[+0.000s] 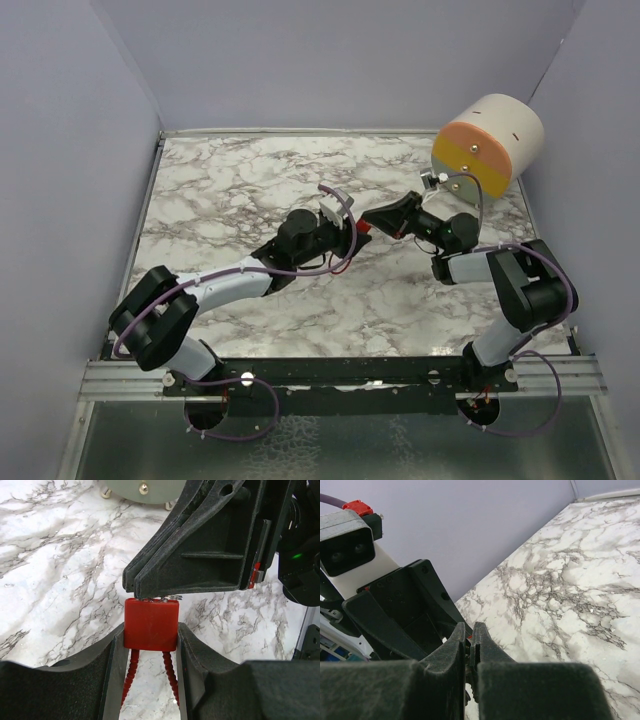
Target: Unlock with the key
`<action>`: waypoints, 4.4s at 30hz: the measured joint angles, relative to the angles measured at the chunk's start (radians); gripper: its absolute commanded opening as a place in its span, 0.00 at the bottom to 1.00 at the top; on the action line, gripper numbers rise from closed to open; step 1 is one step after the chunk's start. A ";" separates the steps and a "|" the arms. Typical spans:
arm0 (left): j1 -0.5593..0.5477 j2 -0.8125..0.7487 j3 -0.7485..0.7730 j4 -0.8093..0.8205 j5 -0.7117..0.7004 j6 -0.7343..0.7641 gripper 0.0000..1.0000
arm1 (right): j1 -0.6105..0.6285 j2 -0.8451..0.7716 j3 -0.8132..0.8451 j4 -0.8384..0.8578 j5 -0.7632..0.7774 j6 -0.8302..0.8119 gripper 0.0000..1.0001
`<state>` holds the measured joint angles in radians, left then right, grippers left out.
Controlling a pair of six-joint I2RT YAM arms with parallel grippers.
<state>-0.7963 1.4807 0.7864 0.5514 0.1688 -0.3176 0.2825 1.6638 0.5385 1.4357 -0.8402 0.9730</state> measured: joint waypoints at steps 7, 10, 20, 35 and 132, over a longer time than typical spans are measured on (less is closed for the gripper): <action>-0.029 -0.016 -0.005 0.001 -0.082 0.019 0.00 | 0.000 -0.021 -0.003 -0.016 0.018 -0.010 0.01; -0.042 -0.023 -0.016 0.001 -0.121 0.025 0.00 | 0.002 -0.021 -0.005 -0.026 0.024 -0.009 0.01; -0.066 -0.024 -0.026 0.008 -0.194 0.043 0.00 | 0.006 -0.021 -0.009 -0.039 0.040 -0.009 0.04; -0.036 -0.024 -0.072 -0.004 -0.317 0.066 0.00 | 0.005 -0.023 -0.017 -0.031 0.063 0.027 0.57; -0.083 0.032 0.014 -0.064 -0.199 0.140 0.42 | 0.078 -0.300 -0.009 -0.783 0.300 -0.133 0.01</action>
<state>-0.8795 1.5131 0.8005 0.4870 -0.0303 -0.1772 0.3607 1.3636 0.5297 0.6525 -0.5400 0.8402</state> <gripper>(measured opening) 0.403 0.255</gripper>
